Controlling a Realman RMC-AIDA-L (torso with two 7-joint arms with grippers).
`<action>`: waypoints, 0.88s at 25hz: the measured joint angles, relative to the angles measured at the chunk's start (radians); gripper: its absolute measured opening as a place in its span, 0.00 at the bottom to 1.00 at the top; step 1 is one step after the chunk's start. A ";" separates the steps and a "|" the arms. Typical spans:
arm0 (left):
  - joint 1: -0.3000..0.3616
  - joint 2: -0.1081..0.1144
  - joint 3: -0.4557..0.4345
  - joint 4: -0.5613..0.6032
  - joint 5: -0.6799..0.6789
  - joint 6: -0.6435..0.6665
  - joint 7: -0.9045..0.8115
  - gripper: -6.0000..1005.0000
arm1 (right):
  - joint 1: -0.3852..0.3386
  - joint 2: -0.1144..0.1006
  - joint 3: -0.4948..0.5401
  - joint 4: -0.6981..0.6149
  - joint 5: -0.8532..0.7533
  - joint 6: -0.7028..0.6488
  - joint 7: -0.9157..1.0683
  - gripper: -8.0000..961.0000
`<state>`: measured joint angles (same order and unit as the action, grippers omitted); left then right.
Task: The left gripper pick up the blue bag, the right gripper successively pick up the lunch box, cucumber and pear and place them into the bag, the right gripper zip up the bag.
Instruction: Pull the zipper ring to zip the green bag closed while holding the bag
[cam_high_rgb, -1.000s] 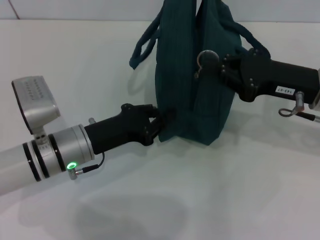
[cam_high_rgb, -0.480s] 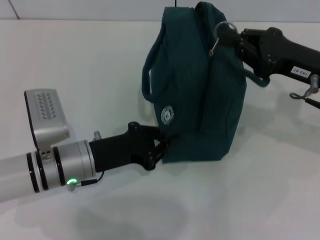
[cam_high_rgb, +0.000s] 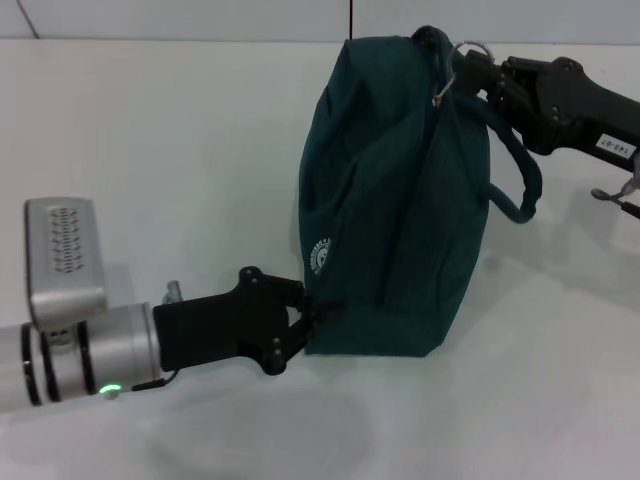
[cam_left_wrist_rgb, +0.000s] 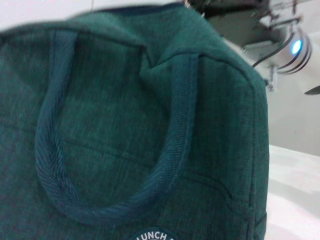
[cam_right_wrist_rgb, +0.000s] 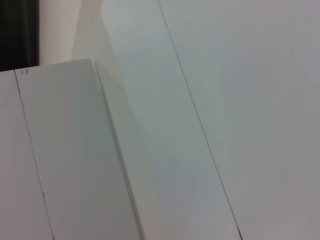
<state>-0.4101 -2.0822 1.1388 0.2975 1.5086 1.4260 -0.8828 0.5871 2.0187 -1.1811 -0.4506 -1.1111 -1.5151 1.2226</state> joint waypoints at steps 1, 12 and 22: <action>0.016 0.003 0.000 0.022 0.002 0.017 0.000 0.09 | -0.004 0.000 0.000 0.001 0.000 0.000 0.000 0.02; 0.060 0.030 -0.007 0.088 0.007 0.070 0.001 0.13 | -0.021 0.000 -0.007 0.009 0.001 -0.008 0.000 0.02; 0.056 0.045 -0.009 0.099 0.006 0.074 -0.008 0.16 | -0.054 0.001 -0.001 0.011 0.063 -0.005 -0.072 0.02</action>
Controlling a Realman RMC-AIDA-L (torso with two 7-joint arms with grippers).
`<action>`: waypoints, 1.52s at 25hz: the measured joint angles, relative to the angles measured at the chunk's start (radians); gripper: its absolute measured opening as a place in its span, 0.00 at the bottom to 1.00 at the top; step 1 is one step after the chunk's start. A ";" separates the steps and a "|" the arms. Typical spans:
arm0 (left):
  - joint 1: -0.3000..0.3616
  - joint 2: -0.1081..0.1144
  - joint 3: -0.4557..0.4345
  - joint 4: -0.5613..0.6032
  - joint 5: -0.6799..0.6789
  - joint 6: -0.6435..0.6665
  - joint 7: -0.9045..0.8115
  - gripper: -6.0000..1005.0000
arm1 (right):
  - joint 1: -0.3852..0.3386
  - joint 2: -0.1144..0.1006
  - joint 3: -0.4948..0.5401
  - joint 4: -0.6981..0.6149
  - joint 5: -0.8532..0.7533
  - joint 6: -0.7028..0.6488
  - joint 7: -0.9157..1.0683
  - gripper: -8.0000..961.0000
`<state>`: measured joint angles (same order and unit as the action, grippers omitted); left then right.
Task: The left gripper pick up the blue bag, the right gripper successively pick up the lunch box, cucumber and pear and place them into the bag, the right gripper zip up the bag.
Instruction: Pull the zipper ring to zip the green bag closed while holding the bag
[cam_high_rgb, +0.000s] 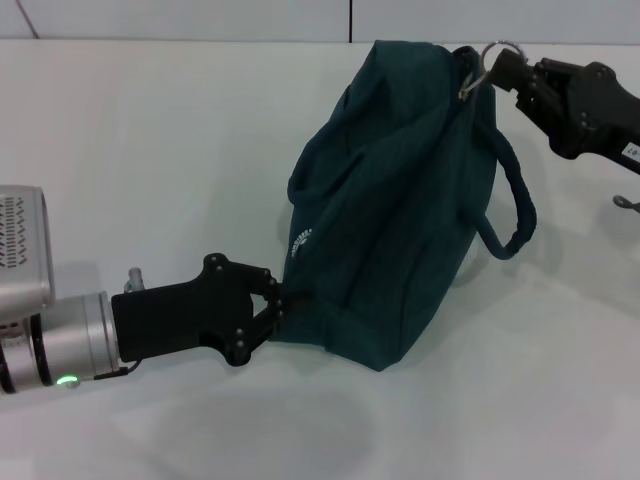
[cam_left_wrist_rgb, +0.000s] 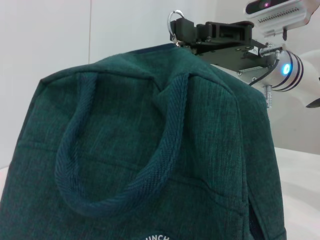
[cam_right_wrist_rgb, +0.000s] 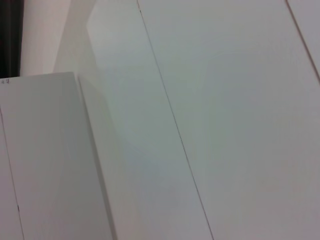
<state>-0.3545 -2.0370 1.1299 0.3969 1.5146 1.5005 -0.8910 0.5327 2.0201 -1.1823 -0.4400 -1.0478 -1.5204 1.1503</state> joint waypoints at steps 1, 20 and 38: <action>0.000 0.000 0.000 0.000 0.000 0.004 -0.006 0.16 | 0.000 0.000 -0.001 0.001 0.001 0.000 -0.001 0.02; -0.018 -0.049 -0.131 0.065 -0.036 0.083 -0.168 0.43 | -0.003 0.002 -0.021 0.028 -0.006 -0.006 -0.005 0.02; -0.055 -0.057 -0.071 0.041 -0.134 0.112 -0.109 0.52 | -0.002 0.003 -0.014 0.040 0.002 -0.016 -0.018 0.02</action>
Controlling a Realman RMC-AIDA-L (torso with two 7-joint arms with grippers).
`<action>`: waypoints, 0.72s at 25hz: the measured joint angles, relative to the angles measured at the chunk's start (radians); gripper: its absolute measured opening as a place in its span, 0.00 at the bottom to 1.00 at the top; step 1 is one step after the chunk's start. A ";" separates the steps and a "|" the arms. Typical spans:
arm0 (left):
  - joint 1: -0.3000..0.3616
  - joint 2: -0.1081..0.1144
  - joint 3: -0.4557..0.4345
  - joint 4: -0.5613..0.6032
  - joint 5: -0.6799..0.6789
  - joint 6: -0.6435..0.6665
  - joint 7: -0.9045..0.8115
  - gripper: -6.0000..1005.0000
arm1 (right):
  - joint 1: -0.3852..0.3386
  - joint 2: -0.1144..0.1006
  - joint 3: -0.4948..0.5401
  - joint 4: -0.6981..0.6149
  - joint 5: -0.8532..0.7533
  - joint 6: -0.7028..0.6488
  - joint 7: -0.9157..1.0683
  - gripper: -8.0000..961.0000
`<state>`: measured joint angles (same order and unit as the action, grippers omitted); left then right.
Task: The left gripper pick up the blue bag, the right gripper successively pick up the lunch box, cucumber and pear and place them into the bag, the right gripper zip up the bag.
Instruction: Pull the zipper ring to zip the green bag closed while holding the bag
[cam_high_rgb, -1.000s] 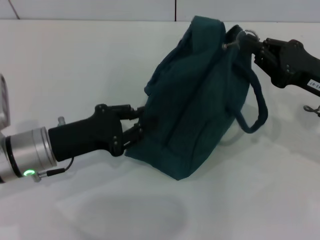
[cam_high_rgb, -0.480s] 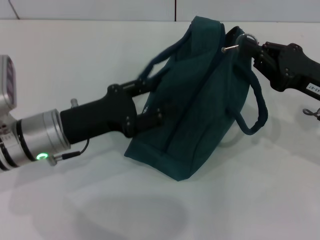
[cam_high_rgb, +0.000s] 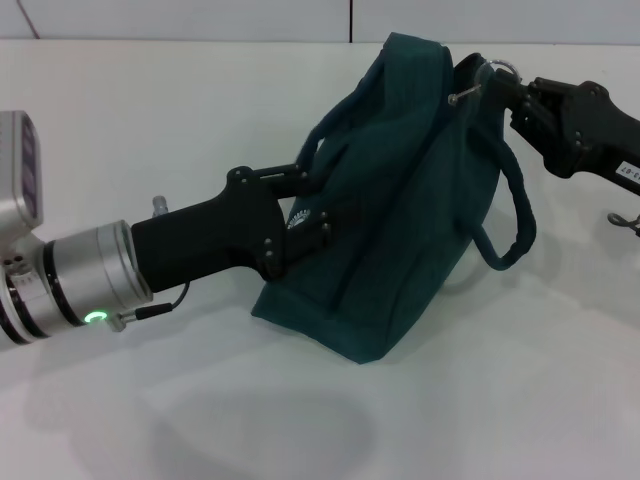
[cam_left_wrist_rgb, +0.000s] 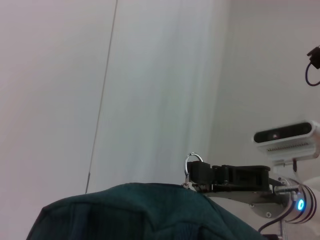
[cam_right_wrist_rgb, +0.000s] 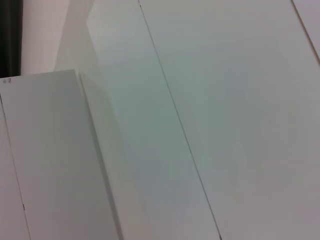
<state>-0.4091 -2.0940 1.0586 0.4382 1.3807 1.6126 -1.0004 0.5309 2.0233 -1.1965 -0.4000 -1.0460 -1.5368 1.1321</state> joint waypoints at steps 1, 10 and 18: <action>-0.006 0.000 0.000 -0.018 -0.006 -0.001 0.005 0.46 | 0.000 0.000 0.000 0.000 0.000 0.000 0.000 0.02; -0.020 0.001 -0.004 -0.063 -0.035 -0.001 0.060 0.12 | 0.000 0.000 0.000 0.000 0.003 0.000 0.000 0.02; -0.017 0.015 0.002 -0.062 -0.008 0.062 0.077 0.06 | -0.015 -0.002 0.000 0.001 0.063 -0.020 0.000 0.02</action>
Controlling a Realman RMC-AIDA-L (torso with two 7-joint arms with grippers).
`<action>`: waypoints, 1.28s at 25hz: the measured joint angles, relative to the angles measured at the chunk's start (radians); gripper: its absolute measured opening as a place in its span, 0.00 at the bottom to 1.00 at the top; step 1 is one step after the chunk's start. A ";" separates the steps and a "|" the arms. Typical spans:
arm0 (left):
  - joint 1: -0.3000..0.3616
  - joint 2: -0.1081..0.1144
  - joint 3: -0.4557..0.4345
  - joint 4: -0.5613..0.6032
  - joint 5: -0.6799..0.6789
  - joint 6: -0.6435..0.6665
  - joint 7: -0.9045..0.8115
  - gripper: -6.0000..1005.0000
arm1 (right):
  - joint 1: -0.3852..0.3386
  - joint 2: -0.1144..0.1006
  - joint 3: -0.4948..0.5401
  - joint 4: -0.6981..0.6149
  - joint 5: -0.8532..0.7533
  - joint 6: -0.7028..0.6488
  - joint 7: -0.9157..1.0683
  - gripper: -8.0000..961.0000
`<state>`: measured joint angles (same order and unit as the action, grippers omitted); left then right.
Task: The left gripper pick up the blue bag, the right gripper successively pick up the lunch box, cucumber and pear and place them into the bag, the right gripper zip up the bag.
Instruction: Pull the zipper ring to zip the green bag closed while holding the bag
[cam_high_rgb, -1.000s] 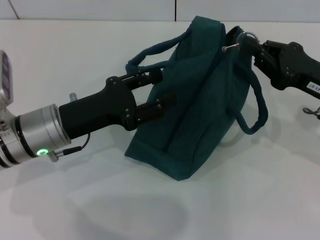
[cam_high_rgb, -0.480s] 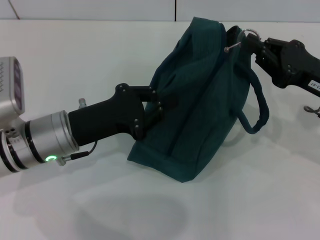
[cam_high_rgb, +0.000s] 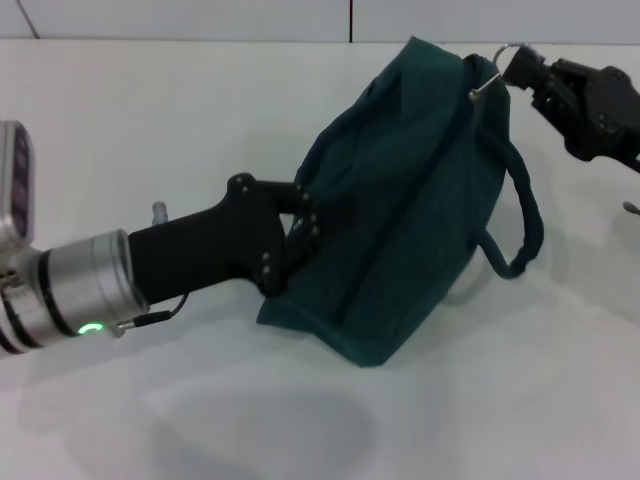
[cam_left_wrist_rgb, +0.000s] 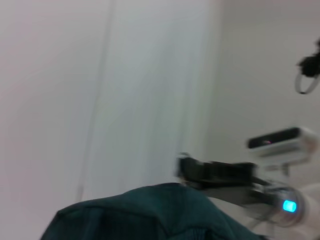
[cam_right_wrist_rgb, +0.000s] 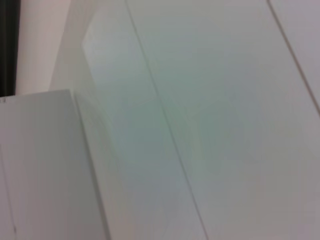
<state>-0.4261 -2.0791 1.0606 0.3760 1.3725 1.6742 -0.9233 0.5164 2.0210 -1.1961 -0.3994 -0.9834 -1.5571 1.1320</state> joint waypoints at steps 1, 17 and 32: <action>0.002 0.006 0.000 0.013 0.023 0.023 0.001 0.06 | -0.002 -0.001 0.001 0.000 0.007 0.001 0.000 0.02; 0.047 0.053 -0.010 0.087 0.076 0.105 0.003 0.06 | -0.009 -0.004 0.008 0.022 0.011 0.062 -0.027 0.02; 0.047 0.062 -0.013 0.095 0.068 0.105 0.004 0.07 | -0.009 -0.005 -0.003 0.049 0.007 0.153 -0.090 0.02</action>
<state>-0.3788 -2.0168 1.0480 0.4710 1.4402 1.7796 -0.9189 0.5077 2.0156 -1.1990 -0.3500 -0.9762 -1.4037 1.0419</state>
